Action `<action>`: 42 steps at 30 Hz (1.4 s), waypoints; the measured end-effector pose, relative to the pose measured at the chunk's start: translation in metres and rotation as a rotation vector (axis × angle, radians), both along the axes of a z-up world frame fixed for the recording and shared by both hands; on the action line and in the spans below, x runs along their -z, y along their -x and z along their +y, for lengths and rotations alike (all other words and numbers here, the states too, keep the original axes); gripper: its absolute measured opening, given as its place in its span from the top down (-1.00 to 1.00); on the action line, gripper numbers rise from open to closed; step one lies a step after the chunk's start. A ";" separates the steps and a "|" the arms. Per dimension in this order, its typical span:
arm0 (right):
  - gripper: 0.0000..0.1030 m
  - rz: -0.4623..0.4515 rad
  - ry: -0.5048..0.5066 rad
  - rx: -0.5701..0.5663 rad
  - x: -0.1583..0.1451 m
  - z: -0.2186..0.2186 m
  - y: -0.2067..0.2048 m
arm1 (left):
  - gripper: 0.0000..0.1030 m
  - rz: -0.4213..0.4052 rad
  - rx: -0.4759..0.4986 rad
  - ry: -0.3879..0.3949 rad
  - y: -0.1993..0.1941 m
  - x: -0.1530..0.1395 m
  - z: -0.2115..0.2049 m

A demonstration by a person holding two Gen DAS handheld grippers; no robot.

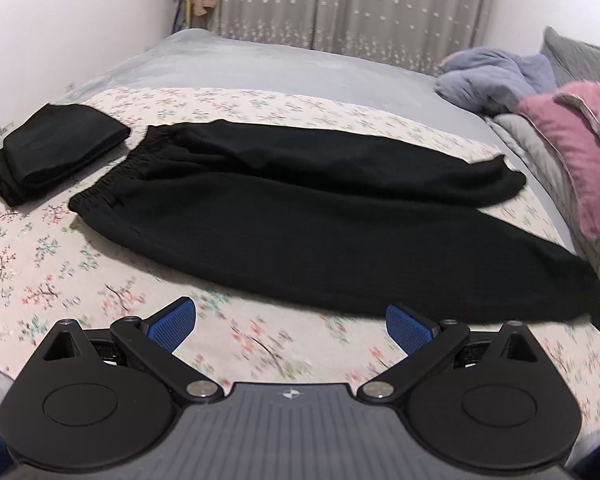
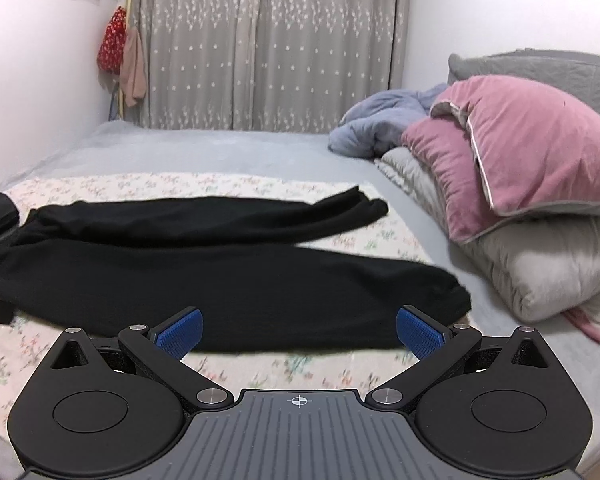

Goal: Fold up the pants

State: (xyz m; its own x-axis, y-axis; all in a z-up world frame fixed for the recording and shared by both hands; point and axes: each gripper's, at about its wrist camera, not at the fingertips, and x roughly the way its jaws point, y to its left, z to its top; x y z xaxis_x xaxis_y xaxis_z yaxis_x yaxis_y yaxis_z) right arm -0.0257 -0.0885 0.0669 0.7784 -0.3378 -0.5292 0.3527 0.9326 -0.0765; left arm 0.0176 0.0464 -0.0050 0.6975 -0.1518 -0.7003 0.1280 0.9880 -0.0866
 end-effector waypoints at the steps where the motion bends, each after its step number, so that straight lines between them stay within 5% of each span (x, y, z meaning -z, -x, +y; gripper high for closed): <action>1: -1.00 -0.009 0.001 -0.006 0.001 -0.004 -0.003 | -1.00 0.004 -0.011 0.009 -0.006 0.000 0.006; 6: -1.00 -0.031 -0.011 -0.029 0.013 -0.029 -0.019 | -1.00 0.073 -0.115 0.127 -0.047 0.014 0.057; 12: -1.00 0.070 -0.045 0.009 0.036 -0.073 -0.041 | -1.00 0.097 -0.267 0.196 -0.090 0.018 0.119; 18: -1.00 0.092 -0.121 0.137 0.045 -0.144 -0.062 | -1.00 0.140 -0.399 0.321 -0.128 0.030 0.173; 25: -0.96 0.072 -0.224 0.293 0.060 -0.208 -0.066 | -1.00 0.182 -0.499 0.327 -0.143 0.066 0.193; 30: -0.32 0.119 -0.403 0.379 0.083 -0.240 -0.063 | -1.00 0.199 -0.519 0.378 -0.146 0.083 0.205; 37: -0.22 0.116 -0.546 0.379 0.093 -0.248 -0.071 | -1.00 0.159 -0.538 0.503 -0.166 0.090 0.209; 40: -0.02 0.110 -0.616 0.396 0.101 -0.257 -0.075 | -0.77 0.094 -0.538 0.498 -0.173 0.089 0.206; 42: 0.31 0.098 -0.668 0.414 0.107 -0.265 -0.076 | -0.35 0.080 -0.516 0.465 -0.179 0.092 0.201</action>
State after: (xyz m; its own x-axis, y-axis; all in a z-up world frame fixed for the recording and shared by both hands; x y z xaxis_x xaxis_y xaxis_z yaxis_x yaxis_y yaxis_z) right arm 0.0498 -0.3535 -0.0404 0.5982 -0.1764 -0.7817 0.7017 0.5863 0.4047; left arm 0.1967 0.2478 -0.0968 0.7099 -0.1118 -0.6954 -0.3720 0.7789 -0.5050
